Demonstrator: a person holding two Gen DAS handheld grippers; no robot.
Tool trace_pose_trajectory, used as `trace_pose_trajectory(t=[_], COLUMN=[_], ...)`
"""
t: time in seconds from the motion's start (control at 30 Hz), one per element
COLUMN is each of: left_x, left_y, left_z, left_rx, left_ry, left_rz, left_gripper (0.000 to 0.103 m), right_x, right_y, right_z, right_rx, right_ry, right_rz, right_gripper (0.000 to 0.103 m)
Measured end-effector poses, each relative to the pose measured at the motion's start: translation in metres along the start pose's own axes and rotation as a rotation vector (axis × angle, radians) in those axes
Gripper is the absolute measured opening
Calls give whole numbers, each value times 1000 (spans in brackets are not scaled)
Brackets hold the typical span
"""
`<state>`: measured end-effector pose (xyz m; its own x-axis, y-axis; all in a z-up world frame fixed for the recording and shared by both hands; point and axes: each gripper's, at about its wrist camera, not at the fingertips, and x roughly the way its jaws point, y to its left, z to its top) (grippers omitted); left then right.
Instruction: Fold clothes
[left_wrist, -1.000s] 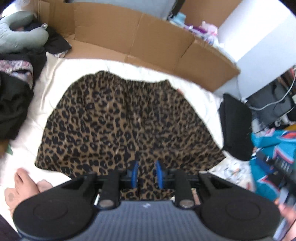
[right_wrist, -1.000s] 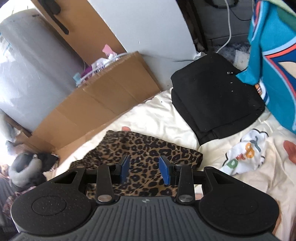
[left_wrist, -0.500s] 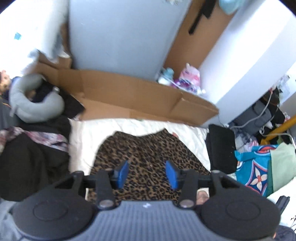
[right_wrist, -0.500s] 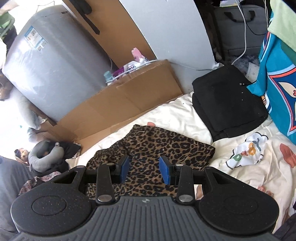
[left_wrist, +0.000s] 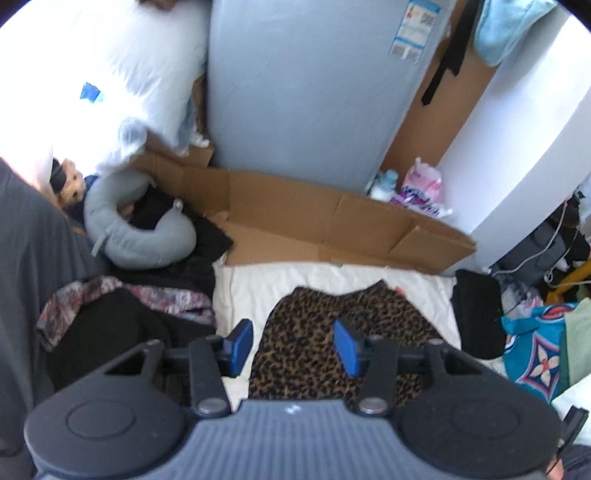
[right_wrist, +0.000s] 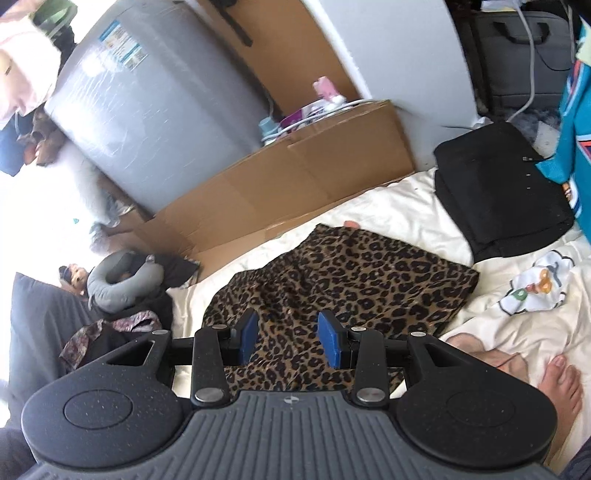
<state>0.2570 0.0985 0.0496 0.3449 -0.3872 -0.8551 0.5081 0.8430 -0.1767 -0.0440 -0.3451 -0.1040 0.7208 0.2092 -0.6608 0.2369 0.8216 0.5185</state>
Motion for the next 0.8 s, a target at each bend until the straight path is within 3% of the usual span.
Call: trace_pose_trajectory(t=[0.57,0.8], left_x=[111,166], left_y=[62,83], left_z=[-100,-149], left_rx=[-16,-74], left_ry=[-15,25], left_rz=[-143,-134], left_gripper=[56,57], right_x=[46,72], right_y=[23,24], right_z=[-67,-90], right_rx=[-90,-144], right_ry=[32,50], right_rz=[24,41], right_gripper=[43,47])
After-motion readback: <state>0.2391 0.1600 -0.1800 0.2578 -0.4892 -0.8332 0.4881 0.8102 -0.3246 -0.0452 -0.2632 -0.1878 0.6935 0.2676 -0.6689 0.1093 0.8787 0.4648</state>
